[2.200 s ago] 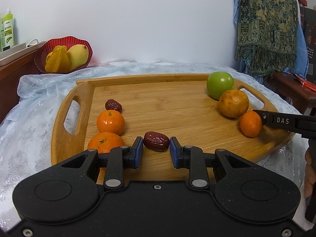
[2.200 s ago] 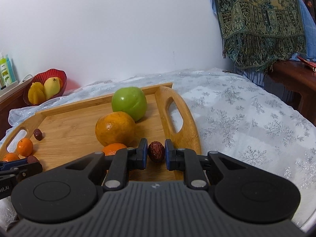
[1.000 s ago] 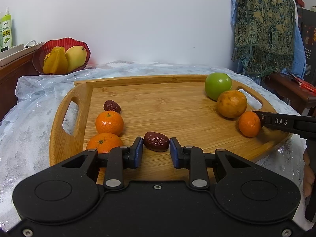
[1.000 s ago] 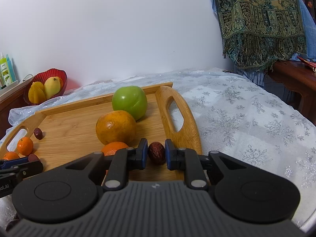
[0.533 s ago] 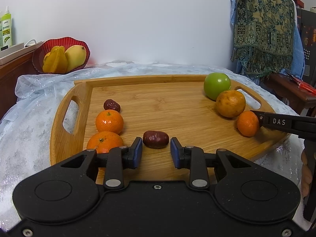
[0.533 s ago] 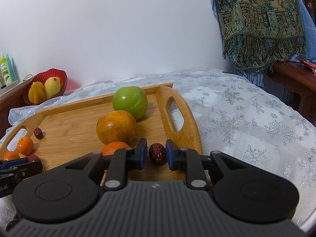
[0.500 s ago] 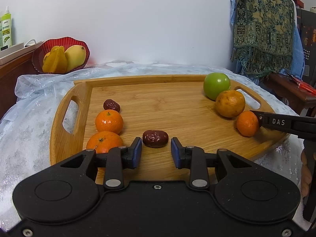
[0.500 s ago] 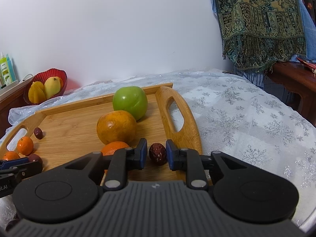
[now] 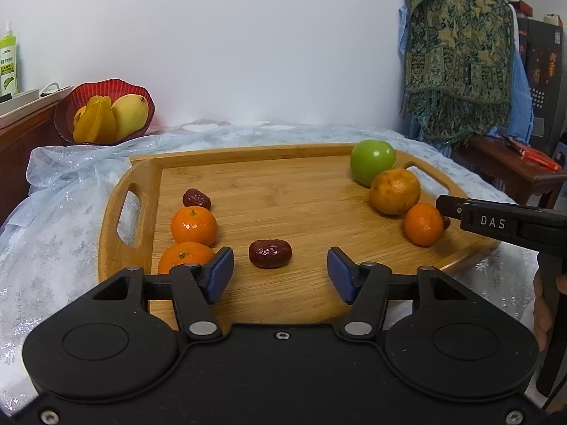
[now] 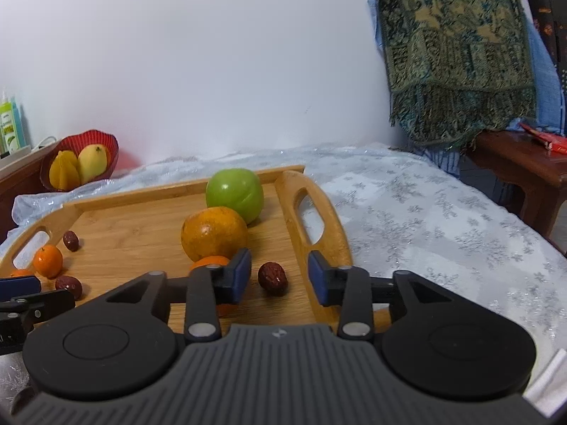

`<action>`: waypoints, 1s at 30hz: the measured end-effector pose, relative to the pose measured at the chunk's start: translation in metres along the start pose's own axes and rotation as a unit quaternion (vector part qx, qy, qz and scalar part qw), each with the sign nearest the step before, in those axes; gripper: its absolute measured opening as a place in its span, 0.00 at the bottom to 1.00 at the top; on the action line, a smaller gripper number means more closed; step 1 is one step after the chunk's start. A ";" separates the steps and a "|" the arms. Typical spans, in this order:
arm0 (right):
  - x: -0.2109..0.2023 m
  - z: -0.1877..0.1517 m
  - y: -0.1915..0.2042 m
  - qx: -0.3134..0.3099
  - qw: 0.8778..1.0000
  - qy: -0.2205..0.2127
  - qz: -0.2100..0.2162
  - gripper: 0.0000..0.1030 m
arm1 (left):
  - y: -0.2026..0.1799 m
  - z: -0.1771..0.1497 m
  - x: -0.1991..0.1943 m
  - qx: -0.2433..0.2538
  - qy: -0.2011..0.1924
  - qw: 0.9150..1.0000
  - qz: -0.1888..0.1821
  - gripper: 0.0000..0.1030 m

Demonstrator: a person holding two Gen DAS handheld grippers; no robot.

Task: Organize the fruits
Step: 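Open both tools and withdraw them toward the dark persimmon and last date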

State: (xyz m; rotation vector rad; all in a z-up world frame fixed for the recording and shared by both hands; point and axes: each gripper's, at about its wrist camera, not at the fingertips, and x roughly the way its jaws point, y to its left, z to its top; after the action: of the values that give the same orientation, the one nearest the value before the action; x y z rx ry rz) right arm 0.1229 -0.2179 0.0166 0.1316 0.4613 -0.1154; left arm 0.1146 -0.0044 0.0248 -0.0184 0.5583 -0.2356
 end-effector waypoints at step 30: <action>-0.110 -0.079 0.067 -0.113 0.979 -0.022 0.169 0.85 | 0.035 -0.063 -0.086 -0.025 -0.016 1.000 -0.004 0.88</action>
State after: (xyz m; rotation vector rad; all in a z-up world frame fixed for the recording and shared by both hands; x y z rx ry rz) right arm 0.0000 -0.1304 0.0026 -0.0176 0.3985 0.2663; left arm 0.0184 0.0518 0.0136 -0.0736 0.5327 -0.2289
